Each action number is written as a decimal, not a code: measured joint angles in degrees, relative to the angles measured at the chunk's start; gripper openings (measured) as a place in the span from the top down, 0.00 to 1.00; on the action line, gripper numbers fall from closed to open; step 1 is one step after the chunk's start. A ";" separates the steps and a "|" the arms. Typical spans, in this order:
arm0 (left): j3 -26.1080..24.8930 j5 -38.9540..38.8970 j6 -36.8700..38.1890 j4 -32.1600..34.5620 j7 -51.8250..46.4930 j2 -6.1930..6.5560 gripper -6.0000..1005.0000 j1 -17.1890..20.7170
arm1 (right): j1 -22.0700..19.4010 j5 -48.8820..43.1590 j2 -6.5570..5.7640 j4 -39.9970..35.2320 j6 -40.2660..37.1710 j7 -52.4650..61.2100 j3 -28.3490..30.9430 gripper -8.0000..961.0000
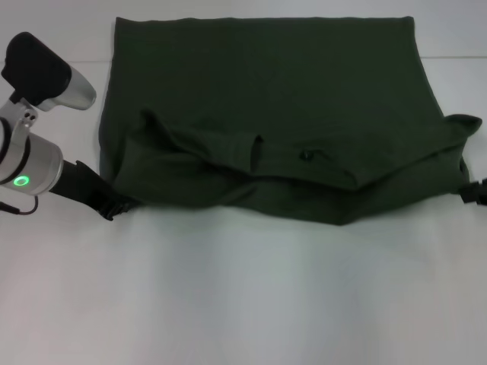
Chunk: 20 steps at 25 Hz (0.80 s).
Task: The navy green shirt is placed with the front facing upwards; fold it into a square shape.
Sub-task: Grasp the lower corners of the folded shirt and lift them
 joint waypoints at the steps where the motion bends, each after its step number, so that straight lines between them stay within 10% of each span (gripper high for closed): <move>1: -0.20 0.00 1.67 0.56 -0.01 0.15 0.95 0.00 | -0.51 0.16 0.14 -1.04 -2.59 0.23 -0.02 0.97; 20: -4.39 4.89 19.80 6.32 -1.81 2.48 0.95 0.02 | -2.43 -0.75 0.17 -9.30 -16.90 10.52 -9.59 0.97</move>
